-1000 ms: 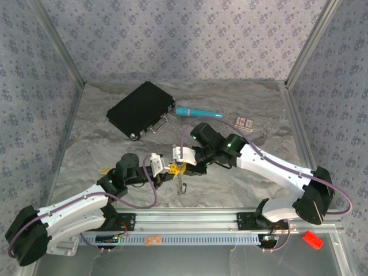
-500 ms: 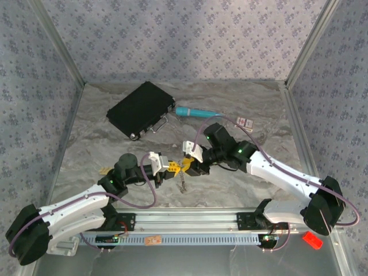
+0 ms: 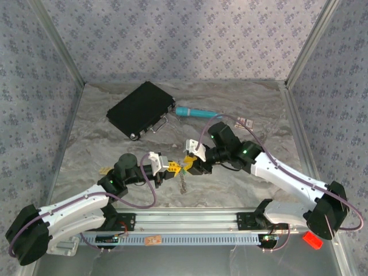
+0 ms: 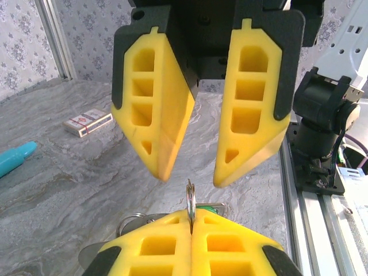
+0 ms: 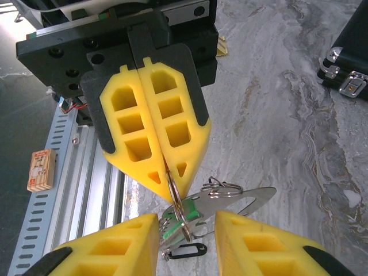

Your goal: Put the keys on the keyring

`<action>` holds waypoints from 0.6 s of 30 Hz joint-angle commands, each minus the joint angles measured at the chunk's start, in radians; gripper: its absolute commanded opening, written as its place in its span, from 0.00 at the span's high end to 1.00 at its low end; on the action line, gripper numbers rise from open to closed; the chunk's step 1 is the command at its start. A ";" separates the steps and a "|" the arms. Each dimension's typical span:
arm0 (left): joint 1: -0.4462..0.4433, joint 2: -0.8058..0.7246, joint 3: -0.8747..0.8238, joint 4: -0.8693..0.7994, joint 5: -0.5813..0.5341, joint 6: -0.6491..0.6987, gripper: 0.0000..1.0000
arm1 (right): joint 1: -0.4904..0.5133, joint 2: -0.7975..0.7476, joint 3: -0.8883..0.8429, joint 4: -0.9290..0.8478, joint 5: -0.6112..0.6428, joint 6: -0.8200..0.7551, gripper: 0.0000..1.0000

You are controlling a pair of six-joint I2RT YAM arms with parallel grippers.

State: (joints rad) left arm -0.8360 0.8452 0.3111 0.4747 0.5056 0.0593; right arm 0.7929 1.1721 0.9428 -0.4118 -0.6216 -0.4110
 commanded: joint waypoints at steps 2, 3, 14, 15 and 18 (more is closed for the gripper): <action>-0.002 -0.016 0.001 0.044 0.024 0.004 1.00 | -0.003 0.001 0.011 -0.049 -0.014 -0.018 0.69; -0.001 -0.017 0.000 0.045 0.024 0.004 1.00 | -0.003 0.004 0.011 -0.047 -0.009 -0.020 0.69; -0.001 -0.016 0.000 0.042 0.025 0.007 1.00 | -0.003 0.024 0.024 -0.058 -0.006 -0.030 0.92; -0.001 -0.017 0.002 0.042 0.027 0.005 1.00 | -0.003 0.025 0.023 -0.058 -0.006 -0.029 0.95; -0.002 -0.017 0.006 0.041 0.030 0.005 1.00 | -0.004 0.034 0.021 -0.056 -0.006 -0.026 1.00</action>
State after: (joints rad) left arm -0.8364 0.8452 0.3111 0.4732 0.5060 0.0593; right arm 0.7914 1.1950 0.9432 -0.4446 -0.6212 -0.4366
